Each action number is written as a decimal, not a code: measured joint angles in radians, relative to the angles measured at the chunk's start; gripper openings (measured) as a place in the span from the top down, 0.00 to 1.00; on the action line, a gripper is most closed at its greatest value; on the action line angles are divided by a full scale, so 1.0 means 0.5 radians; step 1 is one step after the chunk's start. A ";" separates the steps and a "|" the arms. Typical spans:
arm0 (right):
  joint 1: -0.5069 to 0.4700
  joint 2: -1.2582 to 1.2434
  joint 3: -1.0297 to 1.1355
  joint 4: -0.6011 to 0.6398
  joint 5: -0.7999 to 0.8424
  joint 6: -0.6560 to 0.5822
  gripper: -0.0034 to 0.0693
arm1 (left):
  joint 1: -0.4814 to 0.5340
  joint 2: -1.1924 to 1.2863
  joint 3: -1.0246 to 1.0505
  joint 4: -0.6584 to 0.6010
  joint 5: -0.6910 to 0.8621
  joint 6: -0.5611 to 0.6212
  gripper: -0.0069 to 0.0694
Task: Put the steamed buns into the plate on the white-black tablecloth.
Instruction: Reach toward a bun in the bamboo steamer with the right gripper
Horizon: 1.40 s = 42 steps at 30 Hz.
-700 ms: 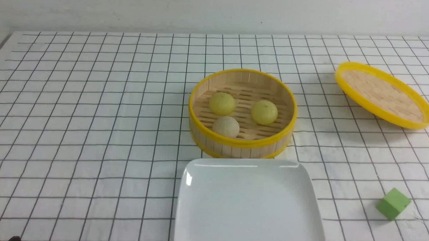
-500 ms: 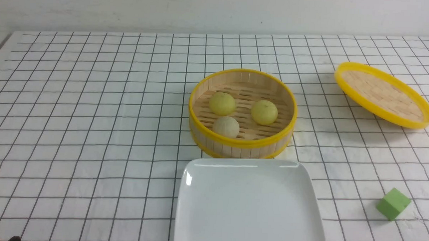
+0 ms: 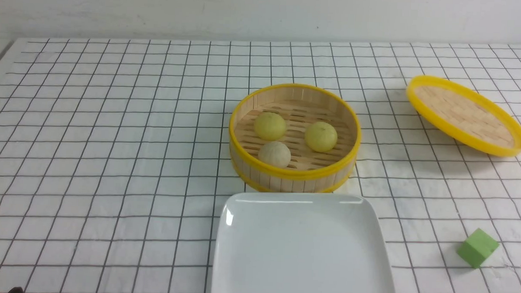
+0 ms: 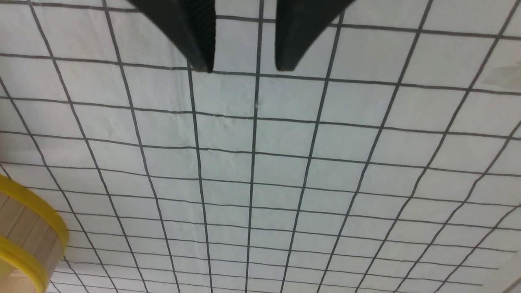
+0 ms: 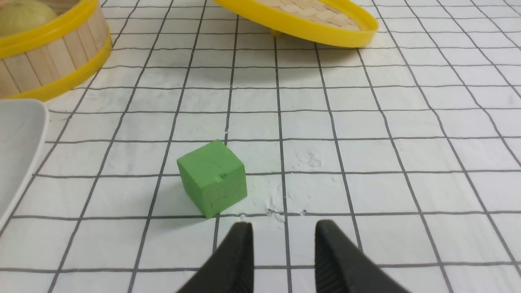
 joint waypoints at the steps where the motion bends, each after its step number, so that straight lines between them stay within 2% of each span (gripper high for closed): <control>1: 0.000 0.000 0.000 0.000 0.000 0.000 0.62 | 0.000 0.000 0.000 0.023 0.000 0.000 0.59; 9: 0.000 0.000 0.000 0.000 0.000 0.000 0.62 | 0.000 0.000 0.000 0.122 0.004 0.000 0.59; 18: 0.000 0.000 0.000 -0.002 0.000 0.000 0.62 | 0.000 0.000 0.000 0.114 0.006 -0.033 0.59; 20: 0.000 0.000 0.000 0.000 0.000 0.000 0.62 | 0.000 0.000 0.000 -0.068 -0.001 -0.219 0.59; 22: 0.000 0.000 0.000 0.000 0.000 0.000 0.62 | 0.000 0.000 0.000 -0.403 -0.005 -0.545 0.59; 23: 0.000 0.000 0.000 0.000 0.000 0.000 0.62 | 0.000 0.000 0.000 -0.403 -0.005 -0.574 0.59; 25: 0.000 0.000 0.000 0.000 0.000 0.000 0.62 | 0.000 0.000 0.000 -0.732 -0.005 -0.880 0.59; 29: 0.000 0.000 0.000 0.000 0.000 0.000 0.62 | 0.000 0.000 0.003 -0.911 -0.008 -1.169 0.59; 32: 0.000 0.000 0.000 -0.006 -0.009 0.000 0.62 | 0.000 0.000 0.006 -0.915 -0.024 -1.209 0.59; 34: 0.000 0.000 0.010 0.214 -0.059 0.201 0.62 | 0.000 0.000 0.013 -0.911 -0.076 -1.170 0.60; 37: 0.000 0.000 0.016 0.580 -0.109 0.500 0.62 | 0.000 0.000 -0.036 -0.801 -0.051 -0.907 0.66; 38: 0.000 0.000 0.016 0.604 -0.112 0.541 0.62 | 0.000 0.000 -0.046 -0.790 -0.047 -0.889 0.66; 39: 0.000 0.000 0.016 0.760 -0.134 0.650 0.62 | 0.000 0.000 -0.119 -0.714 -0.009 -0.791 0.72; 40: 0.000 0.000 0.016 0.799 -0.141 0.680 0.62 | 0.000 0.000 -0.149 -0.702 -0.002 -0.781 0.73; 41: 0.000 0.000 0.016 0.904 -0.155 0.768 0.62 | 0.000 0.026 -0.286 -0.612 0.061 -0.733 0.82; 42: 0.000 0.000 0.016 0.954 -0.169 0.799 0.62 | 0.000 0.063 -0.361 -0.571 0.107 -0.724 0.85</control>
